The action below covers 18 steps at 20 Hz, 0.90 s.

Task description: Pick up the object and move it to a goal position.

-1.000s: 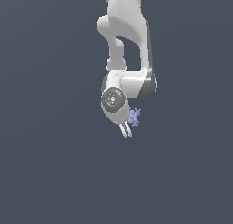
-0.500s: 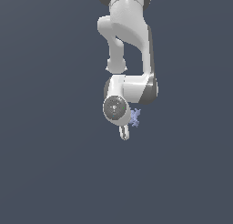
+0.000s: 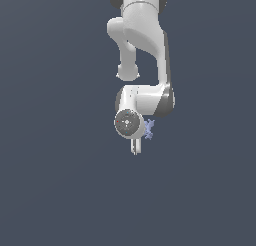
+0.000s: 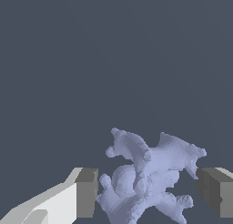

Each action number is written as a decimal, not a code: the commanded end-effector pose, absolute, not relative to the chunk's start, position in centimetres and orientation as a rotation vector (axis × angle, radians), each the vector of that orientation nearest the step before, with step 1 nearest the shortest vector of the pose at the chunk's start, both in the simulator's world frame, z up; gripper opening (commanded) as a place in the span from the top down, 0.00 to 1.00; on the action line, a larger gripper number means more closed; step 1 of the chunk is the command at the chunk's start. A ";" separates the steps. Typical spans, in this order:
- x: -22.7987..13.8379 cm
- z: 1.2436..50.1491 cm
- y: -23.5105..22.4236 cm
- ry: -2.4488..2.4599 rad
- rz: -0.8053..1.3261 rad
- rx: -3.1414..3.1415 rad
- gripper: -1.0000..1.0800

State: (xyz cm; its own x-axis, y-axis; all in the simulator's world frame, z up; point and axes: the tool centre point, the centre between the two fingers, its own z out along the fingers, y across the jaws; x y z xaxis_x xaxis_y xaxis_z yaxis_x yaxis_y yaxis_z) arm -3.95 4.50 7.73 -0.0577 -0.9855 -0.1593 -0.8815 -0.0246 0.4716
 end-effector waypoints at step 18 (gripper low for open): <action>-5.5 5.1 5.1 -2.035 -0.683 1.965 1.00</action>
